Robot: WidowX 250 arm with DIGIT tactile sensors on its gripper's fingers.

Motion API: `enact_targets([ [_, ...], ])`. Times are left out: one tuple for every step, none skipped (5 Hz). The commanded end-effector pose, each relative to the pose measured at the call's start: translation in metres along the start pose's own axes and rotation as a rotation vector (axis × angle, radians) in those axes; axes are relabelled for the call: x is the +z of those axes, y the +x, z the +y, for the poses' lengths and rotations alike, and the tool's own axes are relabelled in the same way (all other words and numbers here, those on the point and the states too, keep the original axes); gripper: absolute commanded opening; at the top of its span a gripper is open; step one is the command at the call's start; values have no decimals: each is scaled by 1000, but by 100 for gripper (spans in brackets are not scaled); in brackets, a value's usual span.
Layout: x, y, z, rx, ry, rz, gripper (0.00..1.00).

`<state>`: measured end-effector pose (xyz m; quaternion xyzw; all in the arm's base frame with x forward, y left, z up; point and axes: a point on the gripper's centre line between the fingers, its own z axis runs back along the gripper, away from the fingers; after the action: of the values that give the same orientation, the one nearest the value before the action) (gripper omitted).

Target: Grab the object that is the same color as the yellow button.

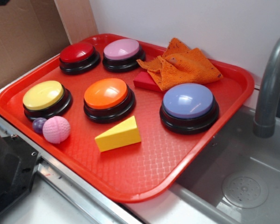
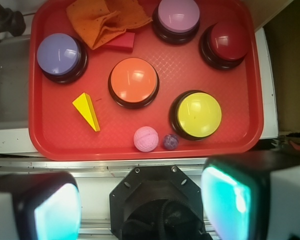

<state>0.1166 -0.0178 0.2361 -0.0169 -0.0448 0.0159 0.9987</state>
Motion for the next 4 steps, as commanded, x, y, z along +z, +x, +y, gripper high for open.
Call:
enact_targets([
  [0,0,0,0,0,0,100],
  [-29,10,-12,-189,-82,10,100],
  [-55,15,-27,-186,-74,-34,100],
  [-76,16,-41,-104,-53,-73,100],
])
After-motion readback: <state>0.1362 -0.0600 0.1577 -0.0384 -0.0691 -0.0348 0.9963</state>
